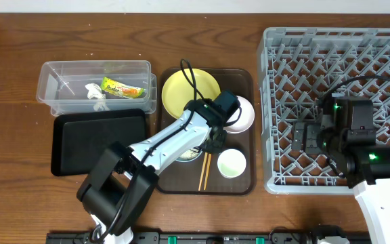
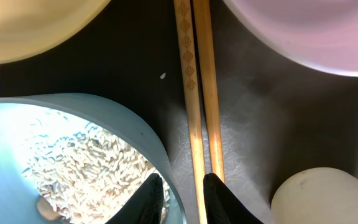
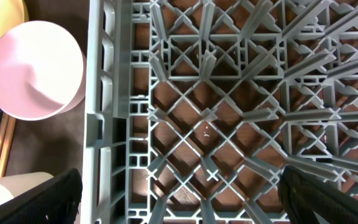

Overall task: Sort waste into correct bins and load items into the dishwasher rack
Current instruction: 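Grasp the blue rice bowl rim with the left gripper and lift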

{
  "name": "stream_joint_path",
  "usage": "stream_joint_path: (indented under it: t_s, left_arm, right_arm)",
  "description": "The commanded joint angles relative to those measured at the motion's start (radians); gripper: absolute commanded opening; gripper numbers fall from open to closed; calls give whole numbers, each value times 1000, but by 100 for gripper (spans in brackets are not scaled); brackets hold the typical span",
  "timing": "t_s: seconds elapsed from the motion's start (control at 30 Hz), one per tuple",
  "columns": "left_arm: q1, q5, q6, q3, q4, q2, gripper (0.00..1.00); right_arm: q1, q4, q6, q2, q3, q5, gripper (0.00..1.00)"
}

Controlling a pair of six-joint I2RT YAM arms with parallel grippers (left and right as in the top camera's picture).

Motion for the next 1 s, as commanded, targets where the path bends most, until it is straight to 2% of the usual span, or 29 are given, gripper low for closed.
stream_joint_path:
  t_s: [0.0, 0.5, 0.6, 0.63, 0.73, 0.97]
  left_arm:
    - [-4, -6, -23, -18, -2, 17, 24]
    - [-13, -32, -48, -46, 6, 17, 23]
    - [-14, -32, -48, -46, 6, 17, 19]
    - [-14, -32, -48, -46, 6, 17, 13]
    - [-14, -32, -48, -46, 5, 17, 6]
    - [-14, -35, -47, -37, -19, 8, 6]
  right_arm:
    - [15, -2, 1, 0, 19, -4, 99]
    - [15, -5, 1, 0, 19, -4, 99]
    - [15, -5, 1, 0, 19, -4, 99]
    - [15, -5, 1, 0, 19, -4, 99]
    - [15, -5, 1, 0, 19, -4, 99]
    - [15, -5, 1, 0, 19, -4, 99]
